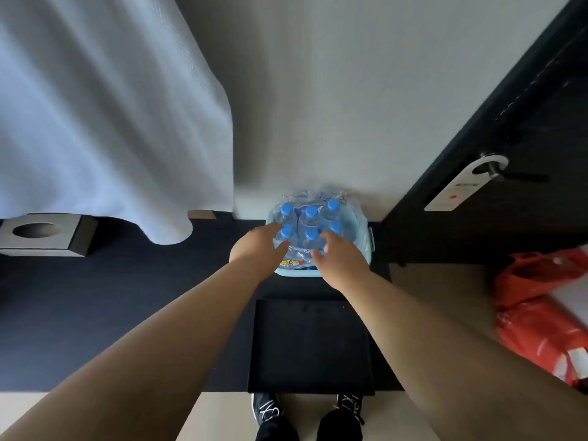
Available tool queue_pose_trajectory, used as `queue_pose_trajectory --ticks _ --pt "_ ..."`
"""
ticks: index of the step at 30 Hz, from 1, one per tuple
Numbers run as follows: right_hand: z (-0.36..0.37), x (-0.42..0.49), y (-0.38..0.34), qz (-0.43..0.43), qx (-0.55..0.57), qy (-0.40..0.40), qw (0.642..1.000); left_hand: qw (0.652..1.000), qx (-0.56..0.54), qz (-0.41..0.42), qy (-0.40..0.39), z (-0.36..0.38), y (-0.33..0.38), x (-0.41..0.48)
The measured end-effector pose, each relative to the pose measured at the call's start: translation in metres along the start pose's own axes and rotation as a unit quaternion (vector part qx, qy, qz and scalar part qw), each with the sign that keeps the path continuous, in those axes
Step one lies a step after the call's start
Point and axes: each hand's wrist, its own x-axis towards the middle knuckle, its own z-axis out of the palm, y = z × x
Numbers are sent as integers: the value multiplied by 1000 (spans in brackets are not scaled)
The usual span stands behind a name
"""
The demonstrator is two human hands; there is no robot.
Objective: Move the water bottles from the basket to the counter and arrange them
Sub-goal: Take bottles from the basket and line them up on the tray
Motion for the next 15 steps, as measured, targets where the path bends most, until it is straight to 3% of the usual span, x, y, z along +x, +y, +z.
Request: queue_pose_trajectory --ticks 6,11,15 --pt "16 63 -5 2 -36 -3 999 996 80 -12 -39 30 4 50" --pt "37 71 -2 3 -45 -7 999 996 88 -22 -5 52 2 67" --pt "38 77 5 -8 -31 -7 999 994 106 -14 -27 54 3 76"
